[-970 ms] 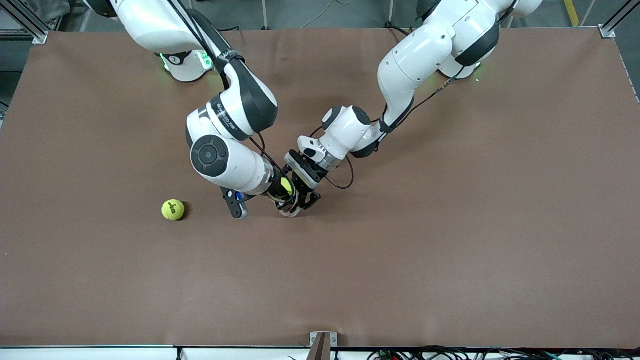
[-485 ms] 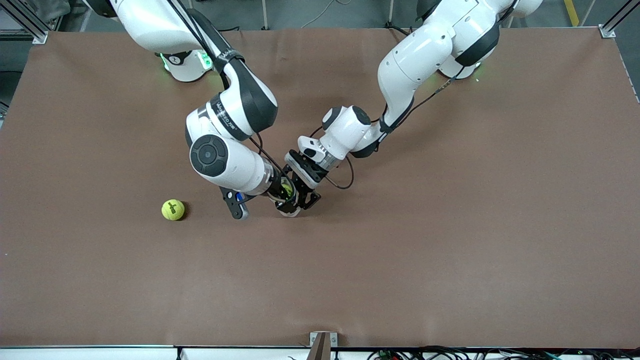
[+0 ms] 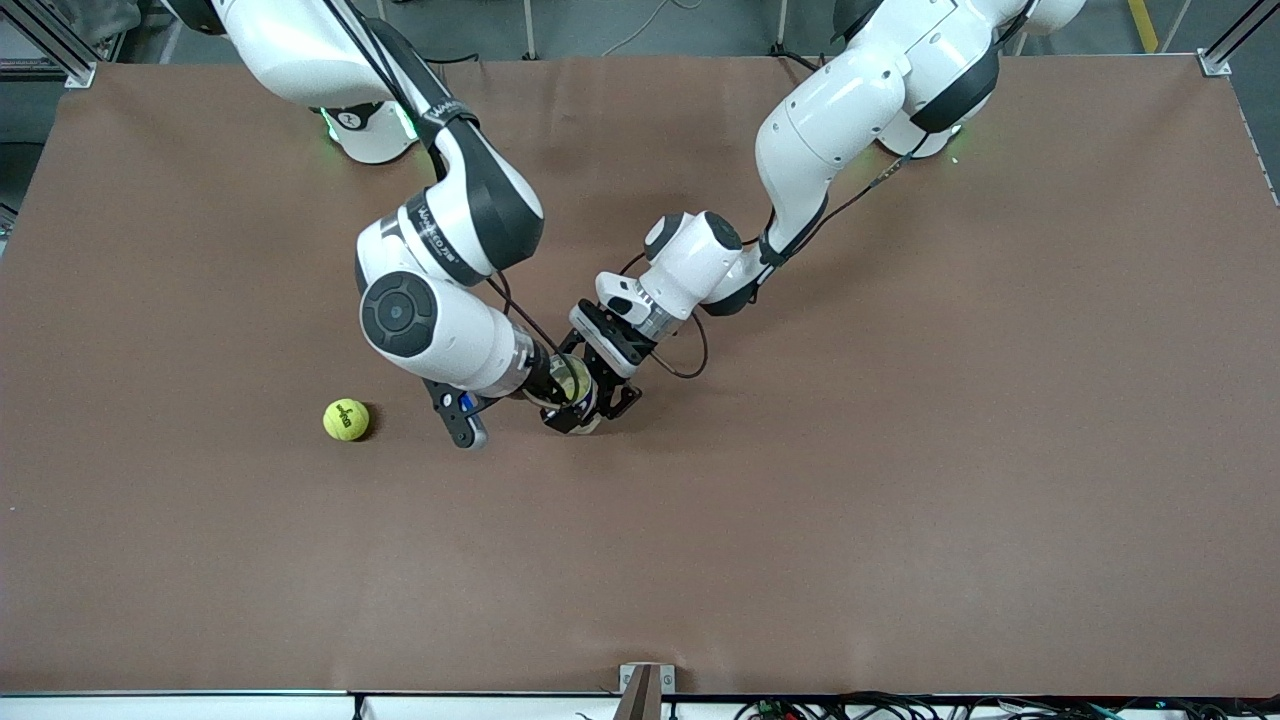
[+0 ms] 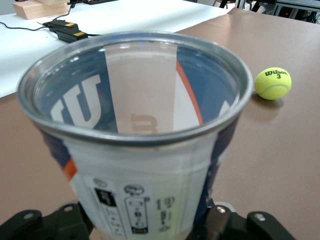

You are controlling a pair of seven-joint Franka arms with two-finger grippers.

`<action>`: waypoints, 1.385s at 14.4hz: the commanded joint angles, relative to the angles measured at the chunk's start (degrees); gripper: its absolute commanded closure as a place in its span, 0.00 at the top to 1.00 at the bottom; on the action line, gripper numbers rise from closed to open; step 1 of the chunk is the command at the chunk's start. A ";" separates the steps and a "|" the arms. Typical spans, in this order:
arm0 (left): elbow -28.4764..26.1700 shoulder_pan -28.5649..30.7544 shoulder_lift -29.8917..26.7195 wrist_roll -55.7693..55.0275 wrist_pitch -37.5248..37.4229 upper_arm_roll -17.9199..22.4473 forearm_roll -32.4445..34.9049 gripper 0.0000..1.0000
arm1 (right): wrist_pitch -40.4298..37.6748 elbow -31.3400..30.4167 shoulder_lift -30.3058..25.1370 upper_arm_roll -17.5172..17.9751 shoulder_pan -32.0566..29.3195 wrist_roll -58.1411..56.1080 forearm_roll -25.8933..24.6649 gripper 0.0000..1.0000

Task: Insert tennis ball vertically with right arm
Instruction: 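Release the ball into the can and draw the right gripper back, then lower the right gripper onto the second ball and grasp it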

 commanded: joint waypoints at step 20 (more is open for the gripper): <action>-0.27 0.12 0.32 0.70 0.46 0.02 0.59 0.76 | 8.61 -27.12 -11.83 0.34 -23.40 -65.17 -15.86 1.00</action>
